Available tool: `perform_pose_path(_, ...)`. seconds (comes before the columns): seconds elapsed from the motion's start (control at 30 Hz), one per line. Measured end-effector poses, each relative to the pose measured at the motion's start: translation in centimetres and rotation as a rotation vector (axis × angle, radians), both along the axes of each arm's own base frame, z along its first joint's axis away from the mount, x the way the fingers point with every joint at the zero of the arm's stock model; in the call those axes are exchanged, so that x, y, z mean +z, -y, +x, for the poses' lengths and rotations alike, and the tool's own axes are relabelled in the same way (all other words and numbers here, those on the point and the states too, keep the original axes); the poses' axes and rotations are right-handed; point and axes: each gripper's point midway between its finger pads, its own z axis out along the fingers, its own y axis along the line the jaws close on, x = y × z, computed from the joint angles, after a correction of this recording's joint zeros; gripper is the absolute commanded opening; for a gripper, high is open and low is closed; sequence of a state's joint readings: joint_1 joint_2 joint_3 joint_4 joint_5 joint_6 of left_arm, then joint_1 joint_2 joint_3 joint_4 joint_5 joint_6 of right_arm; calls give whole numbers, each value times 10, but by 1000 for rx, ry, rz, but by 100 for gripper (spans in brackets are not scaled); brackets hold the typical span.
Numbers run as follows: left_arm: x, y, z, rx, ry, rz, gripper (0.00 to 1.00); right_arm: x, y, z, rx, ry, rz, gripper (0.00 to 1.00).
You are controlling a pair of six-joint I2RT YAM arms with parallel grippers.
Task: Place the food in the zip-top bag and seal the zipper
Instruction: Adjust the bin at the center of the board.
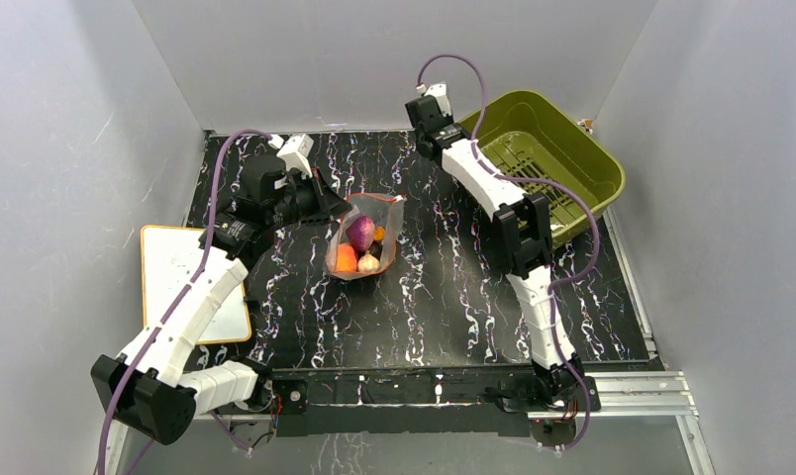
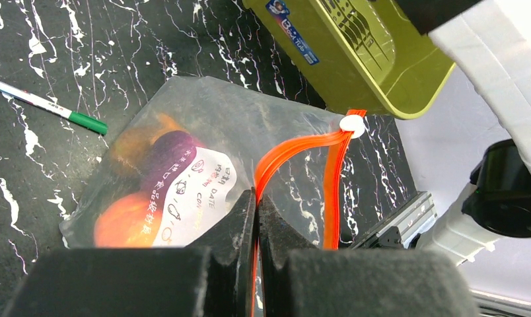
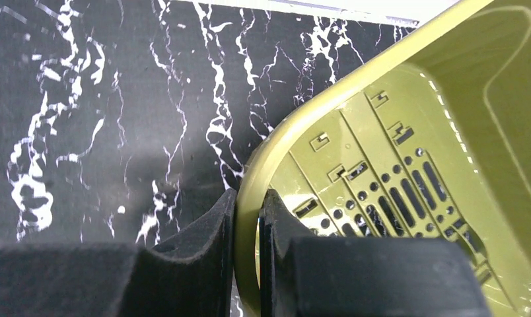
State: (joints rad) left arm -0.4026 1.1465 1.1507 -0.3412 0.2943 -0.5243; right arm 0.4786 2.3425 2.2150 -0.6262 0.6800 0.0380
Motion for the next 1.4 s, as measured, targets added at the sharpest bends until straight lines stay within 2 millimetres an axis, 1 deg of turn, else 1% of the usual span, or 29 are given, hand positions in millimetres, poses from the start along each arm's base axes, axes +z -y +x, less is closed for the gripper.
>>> perform_pose_path(0.13,-1,0,1,0,-3,1,0,0,19,15,-76,11,86,0)
perform_pose_path(0.33,-4,1,1,0,-14,5,0,-2,68,24,-225,27,202,0)
perform_pose_path(0.4,-5,1,2,0,-17,4,0,-1,81,29,-262,44,242,0)
perform_pose_path(0.5,-7,2,3,-1,-28,3,0,0,92,32,-296,60,289,2)
perform_pose_path(0.53,-9,2,3,-1,-33,4,0,0,94,32,-301,61,299,4)
perform_pose_path(0.57,-10,3,4,0,-39,5,0,0,95,32,-306,63,307,8)
perform_pose_path(0.6,-11,3,4,0,-43,6,0,0,95,32,-309,64,315,14)
perform_pose_path(0.67,-11,4,5,1,-48,9,0,0,95,32,-312,67,326,32)
perform_pose_path(0.73,-9,3,5,3,-47,10,0,1,95,34,-318,85,355,46)
perform_pose_path(0.77,-9,3,6,4,-45,11,0,-1,93,33,-303,78,365,52)
perform_pose_path(0.87,-8,2,5,4,-40,15,0,-8,86,30,-231,35,376,60)
perform_pose_path(0.97,-7,2,5,-7,-25,24,0,-11,76,24,-117,-30,363,62)
perform_pose_path(1.03,-6,2,5,-21,-11,33,0,-9,69,15,-32,-73,349,64)
perform_pose_path(1.13,-5,4,4,-58,18,45,0,7,59,-1,104,-109,334,66)
perform_pose_path(1.2,-3,5,4,-81,39,54,0,23,51,-15,207,-122,338,66)
perform_pose_path(1.33,4,7,-1,-137,96,69,0,73,32,-41,415,-83,367,66)
perform_pose_path(1.4,8,7,-4,-161,123,75,0,95,21,-54,530,-59,376,65)
